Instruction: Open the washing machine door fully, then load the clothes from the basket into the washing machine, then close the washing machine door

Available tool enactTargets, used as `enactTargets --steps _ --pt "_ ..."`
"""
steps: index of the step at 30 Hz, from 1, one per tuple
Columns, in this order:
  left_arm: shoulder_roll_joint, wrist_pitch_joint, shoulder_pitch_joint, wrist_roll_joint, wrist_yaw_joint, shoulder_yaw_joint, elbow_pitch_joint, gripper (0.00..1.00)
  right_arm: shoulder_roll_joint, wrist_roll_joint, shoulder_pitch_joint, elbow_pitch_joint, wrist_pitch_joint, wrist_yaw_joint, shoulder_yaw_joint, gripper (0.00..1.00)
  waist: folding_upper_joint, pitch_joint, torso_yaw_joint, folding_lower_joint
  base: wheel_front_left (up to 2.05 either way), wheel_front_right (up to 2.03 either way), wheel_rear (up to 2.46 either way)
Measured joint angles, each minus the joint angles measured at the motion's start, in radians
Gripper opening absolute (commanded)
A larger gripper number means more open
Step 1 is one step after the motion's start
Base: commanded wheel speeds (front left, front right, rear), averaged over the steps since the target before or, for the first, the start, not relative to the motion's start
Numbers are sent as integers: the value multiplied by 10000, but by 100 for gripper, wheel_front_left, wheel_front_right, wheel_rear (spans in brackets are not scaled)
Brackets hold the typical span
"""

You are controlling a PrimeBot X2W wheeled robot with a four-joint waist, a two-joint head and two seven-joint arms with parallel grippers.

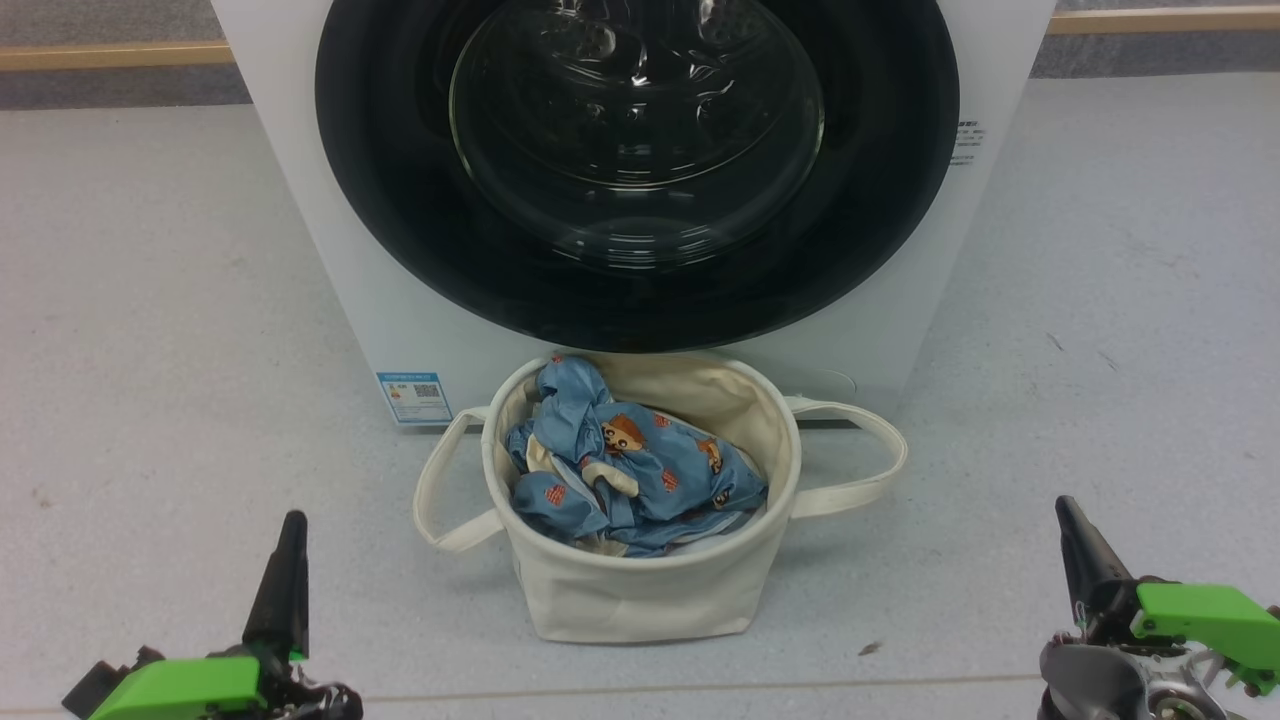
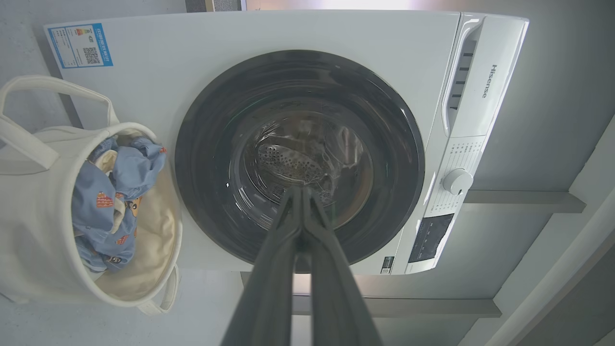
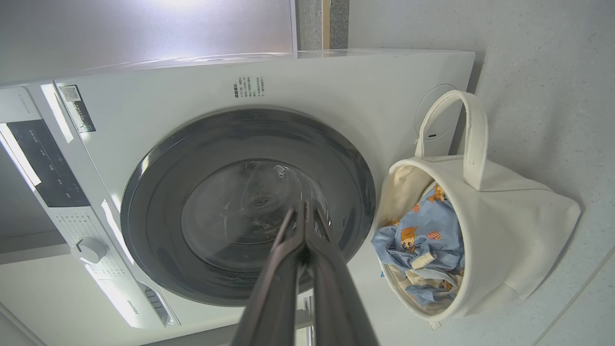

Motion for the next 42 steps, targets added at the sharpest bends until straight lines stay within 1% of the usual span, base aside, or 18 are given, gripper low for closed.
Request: enactTargets --steps 42 --pt "-31 0 0 0 0 2 0 0 6 0 0 0 0 0 -19 0 0 0 0 0 0 0 0"
